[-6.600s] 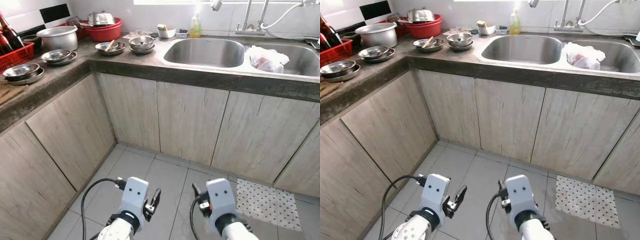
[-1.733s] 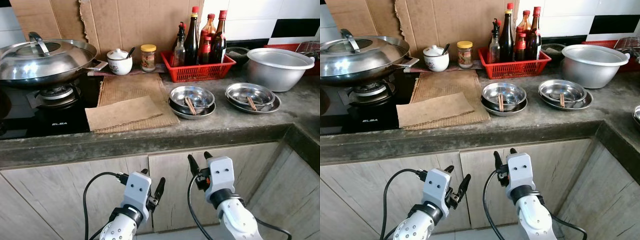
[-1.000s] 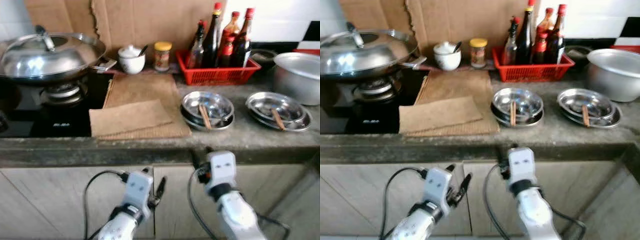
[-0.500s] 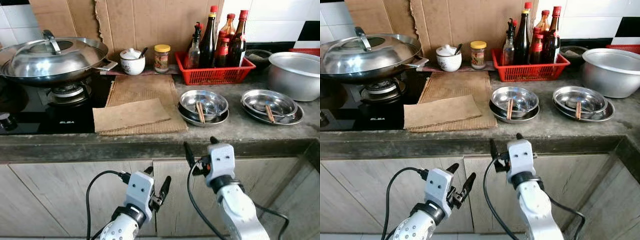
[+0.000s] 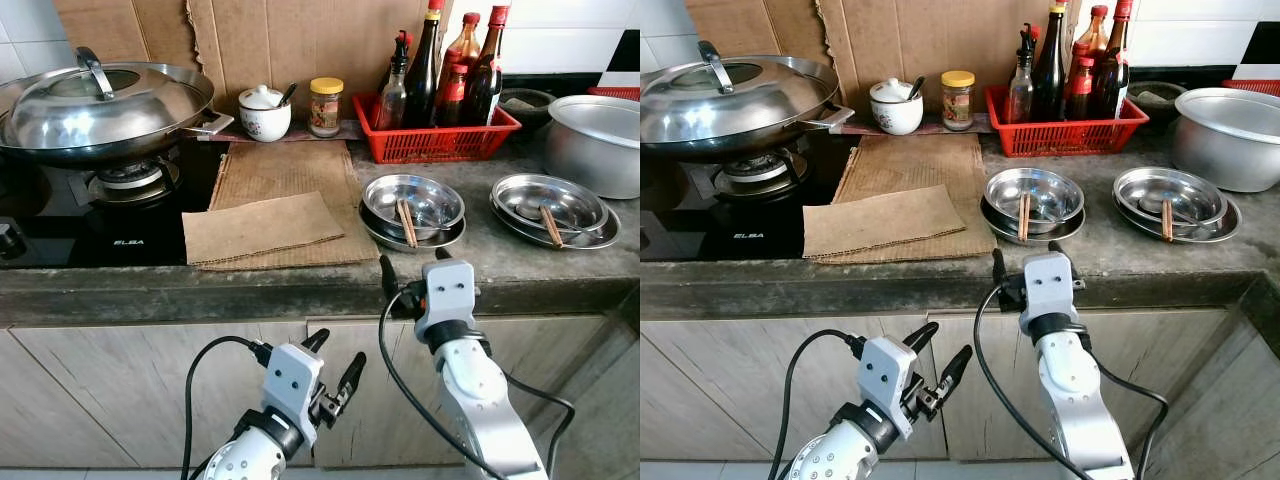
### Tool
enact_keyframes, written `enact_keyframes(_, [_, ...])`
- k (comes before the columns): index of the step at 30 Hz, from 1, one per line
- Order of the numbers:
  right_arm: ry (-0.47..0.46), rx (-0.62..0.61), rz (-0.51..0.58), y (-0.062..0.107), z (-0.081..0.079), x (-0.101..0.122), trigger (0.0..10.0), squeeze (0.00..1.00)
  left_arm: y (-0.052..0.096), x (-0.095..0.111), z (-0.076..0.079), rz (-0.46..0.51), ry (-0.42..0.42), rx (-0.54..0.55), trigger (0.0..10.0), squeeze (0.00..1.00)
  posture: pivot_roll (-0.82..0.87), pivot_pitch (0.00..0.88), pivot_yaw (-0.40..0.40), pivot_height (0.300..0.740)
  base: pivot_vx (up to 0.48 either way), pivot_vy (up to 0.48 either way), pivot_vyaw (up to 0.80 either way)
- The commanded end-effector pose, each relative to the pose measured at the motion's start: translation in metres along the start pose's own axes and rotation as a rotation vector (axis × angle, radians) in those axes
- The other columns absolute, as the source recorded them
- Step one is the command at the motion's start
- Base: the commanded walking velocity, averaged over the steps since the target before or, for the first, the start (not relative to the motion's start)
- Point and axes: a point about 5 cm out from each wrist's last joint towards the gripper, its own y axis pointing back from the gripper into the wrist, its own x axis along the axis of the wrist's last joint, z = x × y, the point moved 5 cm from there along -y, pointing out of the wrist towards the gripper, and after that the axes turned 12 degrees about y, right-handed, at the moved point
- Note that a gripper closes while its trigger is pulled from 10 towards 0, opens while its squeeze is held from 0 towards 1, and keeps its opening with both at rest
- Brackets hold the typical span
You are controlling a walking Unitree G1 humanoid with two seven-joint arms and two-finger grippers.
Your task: Kitchen organization
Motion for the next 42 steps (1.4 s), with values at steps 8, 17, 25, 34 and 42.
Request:
enact_keyframes(8, [-0.011,-0.011,0.034,-0.008,-0.001,0.008,10.0,0.0,0.0,0.016,0.005,0.082,-0.017,-0.031,10.0,0.0,0.14,0.03,-0.007,0.74,0.0,0.0,0.0])
enact_keyframes(17, [-0.03,-0.002,0.055,-0.016,-0.004,0.013,10.0,0.0,0.0,0.018,0.004,0.104,-0.029,-0.027,10.0,0.0,0.14,0.033,-0.01,0.74,0.0,0.0,0.0])
enact_keyframes(25, [-0.047,0.021,0.073,-0.022,-0.012,0.019,10.0,0.0,0.0,0.018,0.004,0.104,-0.034,-0.024,10.0,0.0,0.14,0.032,-0.011,0.74,0.0,0.0,0.0])
enact_keyframes(34, [-0.051,0.036,0.085,-0.025,-0.016,0.021,5.2,0.0,0.0,0.016,0.003,0.1,-0.036,-0.019,10.0,0.0,0.14,0.035,-0.011,0.74,0.0,0.0,0.0])
enact_keyframes(42, [-0.053,0.05,0.096,-0.029,-0.019,0.024,10.0,0.0,-0.001,0.015,0.003,0.095,-0.038,-0.018,10.0,0.0,0.14,0.035,-0.015,0.74,0.0,0.0,0.0])
